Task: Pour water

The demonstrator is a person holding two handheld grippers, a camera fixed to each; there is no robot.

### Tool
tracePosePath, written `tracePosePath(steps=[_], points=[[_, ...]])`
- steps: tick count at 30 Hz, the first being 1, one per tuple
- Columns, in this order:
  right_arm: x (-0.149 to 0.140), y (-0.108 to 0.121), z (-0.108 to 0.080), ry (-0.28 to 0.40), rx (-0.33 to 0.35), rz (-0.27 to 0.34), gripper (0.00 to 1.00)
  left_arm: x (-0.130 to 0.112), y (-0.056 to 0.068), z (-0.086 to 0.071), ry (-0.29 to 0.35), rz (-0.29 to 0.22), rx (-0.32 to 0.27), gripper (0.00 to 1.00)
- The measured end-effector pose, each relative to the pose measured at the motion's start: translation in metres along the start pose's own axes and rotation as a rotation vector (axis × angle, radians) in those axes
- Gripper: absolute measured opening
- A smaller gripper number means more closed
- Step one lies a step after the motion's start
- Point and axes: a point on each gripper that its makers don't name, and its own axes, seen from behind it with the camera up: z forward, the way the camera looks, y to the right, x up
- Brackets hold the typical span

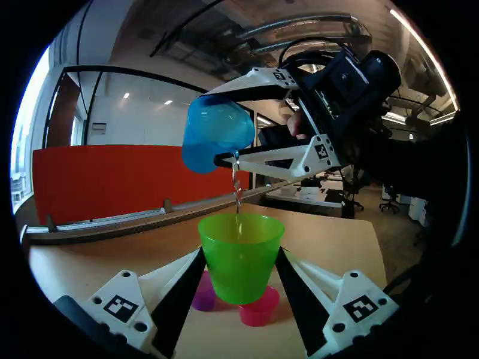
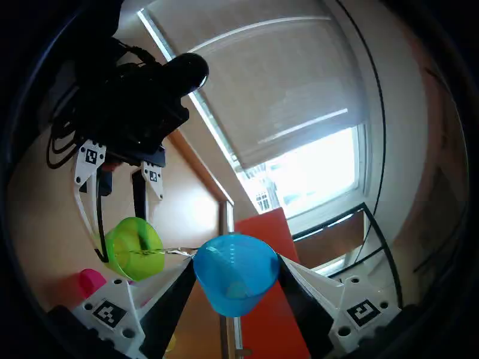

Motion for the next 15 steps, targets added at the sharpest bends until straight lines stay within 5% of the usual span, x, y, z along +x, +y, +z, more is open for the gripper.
tracePosePath(steps=[15], points=[[0.0008,0.0024,0.0011,-0.006,-0.003,-0.038,0.93,0.0000,0.0011,-0.0003,0.001,0.000,-0.001,0.82]])
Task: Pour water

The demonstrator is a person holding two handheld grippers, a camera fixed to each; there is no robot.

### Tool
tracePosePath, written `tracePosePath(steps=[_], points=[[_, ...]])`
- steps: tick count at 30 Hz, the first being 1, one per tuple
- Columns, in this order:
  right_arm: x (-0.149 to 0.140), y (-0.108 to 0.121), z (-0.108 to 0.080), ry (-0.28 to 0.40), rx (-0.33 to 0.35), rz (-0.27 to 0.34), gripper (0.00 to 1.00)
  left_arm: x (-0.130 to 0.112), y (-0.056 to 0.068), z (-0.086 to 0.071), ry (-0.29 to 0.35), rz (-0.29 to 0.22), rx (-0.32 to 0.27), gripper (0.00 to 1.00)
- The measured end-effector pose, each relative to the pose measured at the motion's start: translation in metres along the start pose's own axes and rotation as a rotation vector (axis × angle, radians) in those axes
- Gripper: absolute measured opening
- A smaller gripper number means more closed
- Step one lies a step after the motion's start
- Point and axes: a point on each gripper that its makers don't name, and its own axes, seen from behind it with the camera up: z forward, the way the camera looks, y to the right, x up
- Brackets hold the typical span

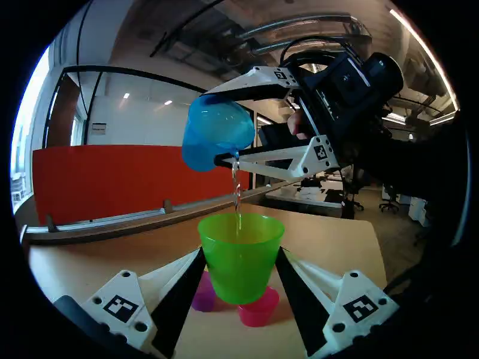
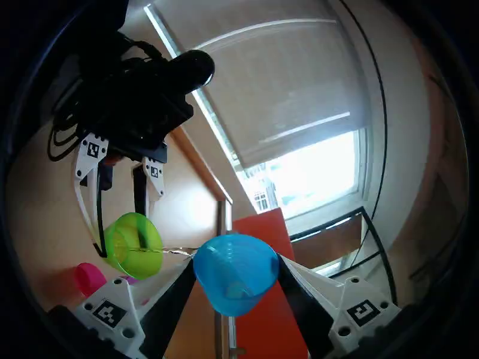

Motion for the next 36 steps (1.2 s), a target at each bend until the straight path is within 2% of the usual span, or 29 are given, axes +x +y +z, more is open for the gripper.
tracePosePath(steps=[36], points=[[0.0015,0.0071,0.0033,-0.009,-0.008,-0.062,0.93,-0.0015,-0.0005,0.0006,0.001,0.000,-0.005,0.81]])
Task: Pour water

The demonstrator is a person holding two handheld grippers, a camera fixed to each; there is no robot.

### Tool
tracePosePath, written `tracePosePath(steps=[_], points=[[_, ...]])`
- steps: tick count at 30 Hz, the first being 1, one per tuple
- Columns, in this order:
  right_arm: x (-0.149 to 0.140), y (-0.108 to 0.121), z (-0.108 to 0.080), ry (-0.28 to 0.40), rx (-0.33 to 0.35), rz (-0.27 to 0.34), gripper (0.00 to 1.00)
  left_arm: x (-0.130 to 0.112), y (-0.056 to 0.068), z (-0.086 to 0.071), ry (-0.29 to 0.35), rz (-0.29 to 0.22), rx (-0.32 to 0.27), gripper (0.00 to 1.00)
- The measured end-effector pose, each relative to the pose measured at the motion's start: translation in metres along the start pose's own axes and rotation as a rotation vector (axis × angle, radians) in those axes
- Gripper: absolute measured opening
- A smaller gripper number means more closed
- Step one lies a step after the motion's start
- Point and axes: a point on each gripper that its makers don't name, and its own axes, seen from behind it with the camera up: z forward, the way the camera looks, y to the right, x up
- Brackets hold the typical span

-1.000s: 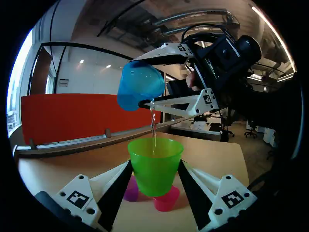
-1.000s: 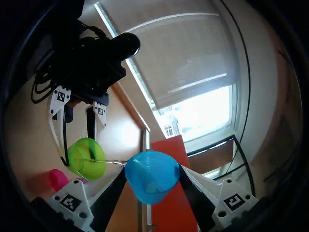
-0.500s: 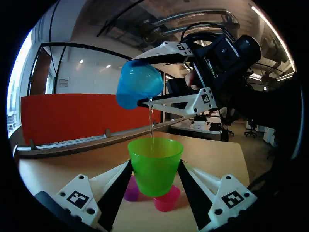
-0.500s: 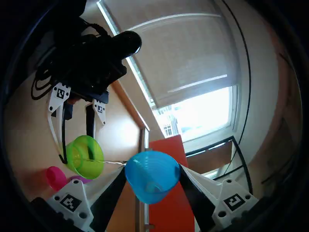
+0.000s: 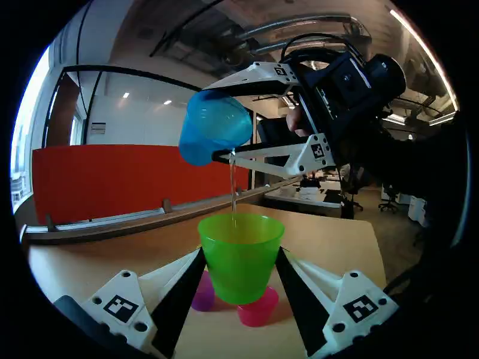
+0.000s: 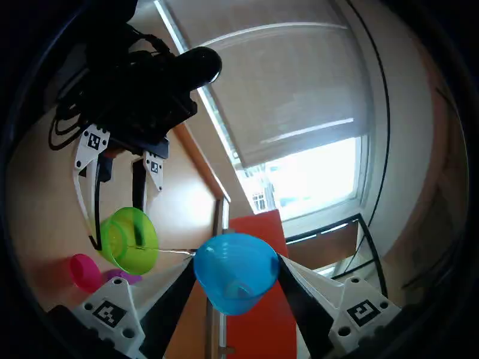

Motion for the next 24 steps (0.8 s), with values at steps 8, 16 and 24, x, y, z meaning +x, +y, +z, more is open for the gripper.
tracePosePath(steps=[8,16,24], points=[[0.0022,0.0019,-0.0015,0.001,-0.002,-0.016,0.93,0.0015,0.0012,-0.0016,-0.002,0.007,0.001,0.81],[0.0044,0.0026,-0.0029,0.004,-0.003,-0.035,0.93,0.0023,0.0001,-0.0025,-0.002,0.009,0.002,0.81],[0.0057,0.0031,-0.0033,0.004,-0.006,-0.052,0.93,0.0020,-0.0001,-0.0024,-0.002,0.011,0.003,0.81]])
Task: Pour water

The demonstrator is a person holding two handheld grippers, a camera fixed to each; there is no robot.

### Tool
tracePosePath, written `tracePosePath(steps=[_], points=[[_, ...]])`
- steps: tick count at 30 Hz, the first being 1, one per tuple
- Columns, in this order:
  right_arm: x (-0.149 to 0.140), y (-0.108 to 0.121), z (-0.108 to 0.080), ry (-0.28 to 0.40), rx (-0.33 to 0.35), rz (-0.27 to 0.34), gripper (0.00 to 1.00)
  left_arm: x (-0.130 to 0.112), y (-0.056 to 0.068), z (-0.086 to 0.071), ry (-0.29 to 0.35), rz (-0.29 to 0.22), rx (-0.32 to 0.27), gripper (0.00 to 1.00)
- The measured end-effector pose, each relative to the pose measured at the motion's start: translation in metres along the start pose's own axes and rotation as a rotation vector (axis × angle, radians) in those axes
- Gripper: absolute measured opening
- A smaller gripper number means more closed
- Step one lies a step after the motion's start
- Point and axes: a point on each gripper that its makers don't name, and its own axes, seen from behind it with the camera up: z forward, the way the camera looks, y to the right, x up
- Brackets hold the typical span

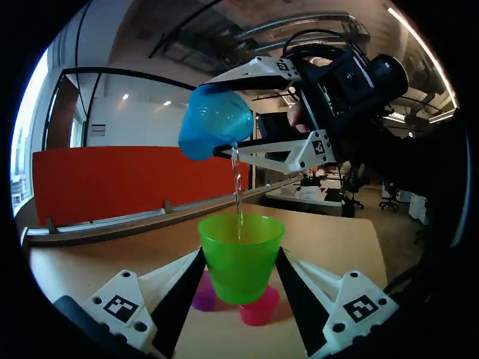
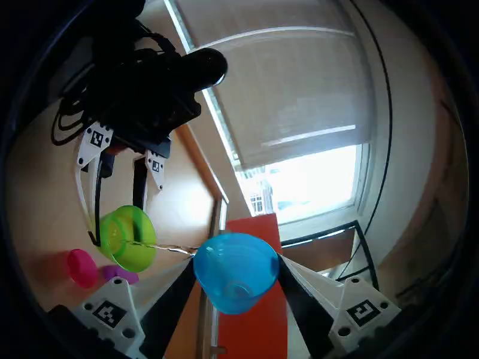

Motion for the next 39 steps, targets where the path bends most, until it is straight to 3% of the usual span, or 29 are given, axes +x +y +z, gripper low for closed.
tracePosePath(steps=[39], points=[[0.0001,0.0073,-0.0020,-0.008,-0.034,-0.127,0.93,0.0022,0.0016,0.0013,0.003,0.005,0.000,0.81]])
